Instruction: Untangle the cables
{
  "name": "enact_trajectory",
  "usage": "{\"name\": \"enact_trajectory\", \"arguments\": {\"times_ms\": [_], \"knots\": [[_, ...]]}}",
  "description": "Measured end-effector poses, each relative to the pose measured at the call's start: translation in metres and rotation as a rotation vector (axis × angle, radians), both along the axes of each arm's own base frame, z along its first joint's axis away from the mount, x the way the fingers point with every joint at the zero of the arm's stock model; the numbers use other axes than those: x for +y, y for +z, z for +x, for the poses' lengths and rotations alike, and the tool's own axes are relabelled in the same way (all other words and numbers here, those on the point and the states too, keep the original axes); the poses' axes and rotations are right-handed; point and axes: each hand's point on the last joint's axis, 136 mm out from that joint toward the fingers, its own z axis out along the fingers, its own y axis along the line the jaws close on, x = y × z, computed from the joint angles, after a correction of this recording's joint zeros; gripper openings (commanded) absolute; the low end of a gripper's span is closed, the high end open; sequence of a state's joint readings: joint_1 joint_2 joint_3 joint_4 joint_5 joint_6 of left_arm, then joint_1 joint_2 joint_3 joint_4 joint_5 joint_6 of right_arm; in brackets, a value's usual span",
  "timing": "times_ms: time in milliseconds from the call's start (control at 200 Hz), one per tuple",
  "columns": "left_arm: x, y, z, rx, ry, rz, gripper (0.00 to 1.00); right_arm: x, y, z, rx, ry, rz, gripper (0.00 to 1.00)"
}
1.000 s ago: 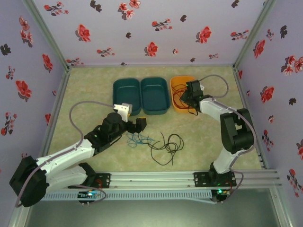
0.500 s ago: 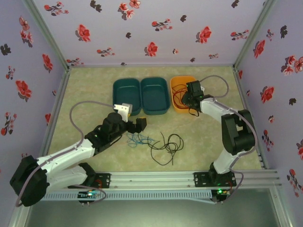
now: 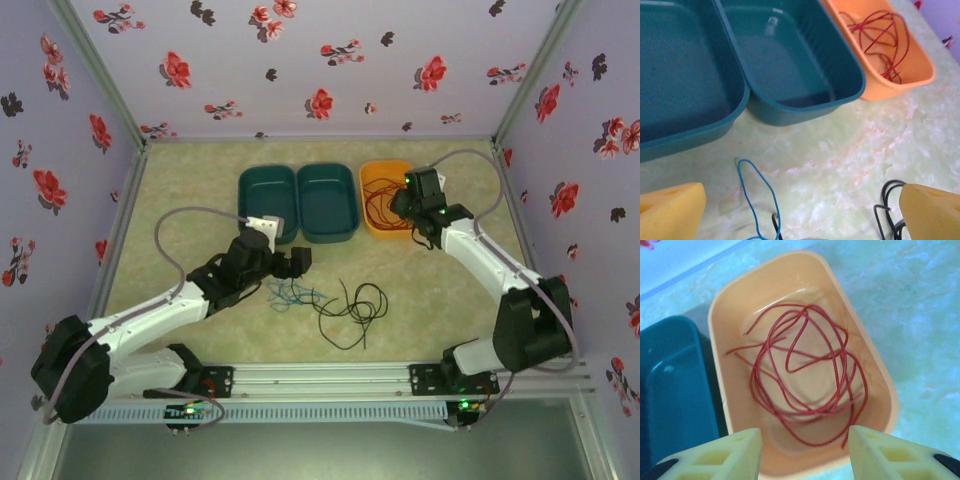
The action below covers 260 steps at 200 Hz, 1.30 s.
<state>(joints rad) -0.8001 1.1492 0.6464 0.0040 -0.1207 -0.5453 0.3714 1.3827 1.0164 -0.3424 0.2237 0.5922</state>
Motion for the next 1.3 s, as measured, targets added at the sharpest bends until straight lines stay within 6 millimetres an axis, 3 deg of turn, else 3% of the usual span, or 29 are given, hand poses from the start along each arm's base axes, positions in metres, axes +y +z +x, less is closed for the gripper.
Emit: {"name": "enact_trajectory", "arguments": {"times_ms": [155, 265, 485, 620, 860, 1300], "knots": [[0.008, -0.019, -0.008, 0.08, 0.011, 0.061, 1.0, 0.018, 0.002, -0.049, 0.015, 0.089, -0.076, 0.52], [0.014, -0.03, -0.014, 0.127, 0.019, 0.095, 1.0, 0.026, -0.007, -0.087, 0.053, 0.154, -0.097, 0.5], [0.02, -0.052, -0.02, 0.204, 0.038, 0.143, 1.0, 0.027, -0.05, -0.156, 0.21, 0.215, -0.101, 0.44], [0.017, -0.067, -0.021, 0.243, 0.044, 0.163, 1.0, 0.029, -0.078, -0.182, 0.299, 0.224, -0.08, 0.4], [0.006, -0.087, -0.019, 0.28, 0.058, 0.161, 0.96, 0.035, -0.118, -0.2, 0.421, 0.198, -0.019, 0.33], [0.002, -0.093, -0.015, 0.301, 0.105, 0.108, 0.91, 0.042, -0.153, -0.195, 0.494, 0.174, -0.058, 0.25]]}}
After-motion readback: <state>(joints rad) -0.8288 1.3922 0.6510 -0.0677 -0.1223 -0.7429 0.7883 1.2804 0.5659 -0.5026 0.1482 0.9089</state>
